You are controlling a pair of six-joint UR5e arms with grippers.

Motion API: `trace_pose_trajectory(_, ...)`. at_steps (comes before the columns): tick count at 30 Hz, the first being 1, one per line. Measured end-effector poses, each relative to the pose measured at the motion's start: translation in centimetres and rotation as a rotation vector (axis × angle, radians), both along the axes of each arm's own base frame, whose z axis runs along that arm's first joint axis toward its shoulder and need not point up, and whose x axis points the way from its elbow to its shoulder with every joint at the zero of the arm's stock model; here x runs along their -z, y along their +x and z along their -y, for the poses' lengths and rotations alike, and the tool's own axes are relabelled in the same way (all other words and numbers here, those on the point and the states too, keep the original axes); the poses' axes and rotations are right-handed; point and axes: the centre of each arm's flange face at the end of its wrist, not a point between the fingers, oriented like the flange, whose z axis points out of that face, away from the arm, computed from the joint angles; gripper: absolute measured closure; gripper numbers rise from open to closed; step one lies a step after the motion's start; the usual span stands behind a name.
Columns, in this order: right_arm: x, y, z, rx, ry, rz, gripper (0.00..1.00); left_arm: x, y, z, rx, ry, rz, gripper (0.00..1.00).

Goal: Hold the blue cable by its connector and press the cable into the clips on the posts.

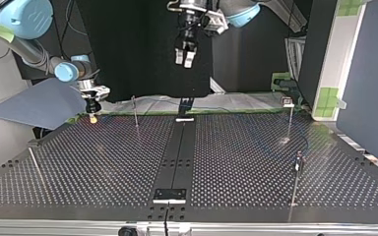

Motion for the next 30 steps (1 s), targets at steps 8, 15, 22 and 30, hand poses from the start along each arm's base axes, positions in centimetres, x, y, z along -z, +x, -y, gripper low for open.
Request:
trace_pose_trajectory(8,-0.1,0.8,-0.4,-0.011,0.007,-0.022,1.00,0.6,-0.3,-1.9,-0.016,0.022,0.033,0.00)
trace_pose_trajectory(15,-2.6,1.9,-0.5,-0.017,-0.005,-0.061,1.00,4.3,0.5,-3.5,-0.023,0.082,0.011,0.00)
trace_pose_trajectory(22,-5.2,3.7,-2.0,-0.031,0.004,-0.101,1.00,8.6,1.4,-5.5,-0.024,0.154,-0.024,0.00)
trace_pose_trajectory(30,-8.3,4.9,-2.8,-0.041,0.017,-0.098,1.00,13.0,0.8,-7.4,-0.005,0.226,-0.068,0.00)
